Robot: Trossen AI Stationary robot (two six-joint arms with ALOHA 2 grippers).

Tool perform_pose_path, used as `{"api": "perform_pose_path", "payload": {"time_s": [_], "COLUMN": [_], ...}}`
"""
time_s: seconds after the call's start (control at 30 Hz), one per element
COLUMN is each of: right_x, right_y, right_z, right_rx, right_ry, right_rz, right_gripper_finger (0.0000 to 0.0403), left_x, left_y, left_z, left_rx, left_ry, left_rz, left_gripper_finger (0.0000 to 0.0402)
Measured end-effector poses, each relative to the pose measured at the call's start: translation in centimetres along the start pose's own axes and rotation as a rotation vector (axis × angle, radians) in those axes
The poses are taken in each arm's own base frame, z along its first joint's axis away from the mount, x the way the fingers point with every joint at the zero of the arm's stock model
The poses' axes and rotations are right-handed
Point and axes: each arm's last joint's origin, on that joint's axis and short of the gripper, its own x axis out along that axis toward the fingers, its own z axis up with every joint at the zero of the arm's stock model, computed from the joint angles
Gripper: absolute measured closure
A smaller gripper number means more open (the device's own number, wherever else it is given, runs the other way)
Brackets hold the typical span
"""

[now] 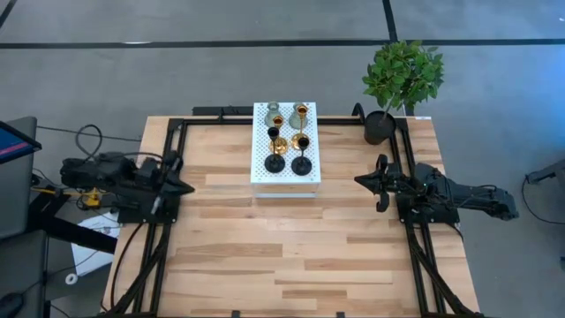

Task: Pick & Place candle stick holders
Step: Return to Home Position

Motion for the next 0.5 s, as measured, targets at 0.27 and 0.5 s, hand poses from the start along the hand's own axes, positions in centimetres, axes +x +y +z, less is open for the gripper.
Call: {"api": "perform_pose_path", "payload": {"time_s": [0.27, 0.5], "right_x": [0.0, 0.0], "right_y": [0.0, 0.0], "right_z": [0.0, 0.0], "right_rx": [0.000, 0.000], "right_ry": [0.000, 0.001], "right_rz": [0.000, 0.000], "right_gripper_finger": [0.0403, 0.0403], "left_x": [1.9, 2.5], "left_y": [0.1, 0.0], "left_z": [-3.7, -5.4], "left_rx": [-0.012, -0.016], "left_ry": [-0.029, -0.035], "left_rz": [-0.028, -0.080], "left_gripper_finger": [0.0398, 0.0395]}}
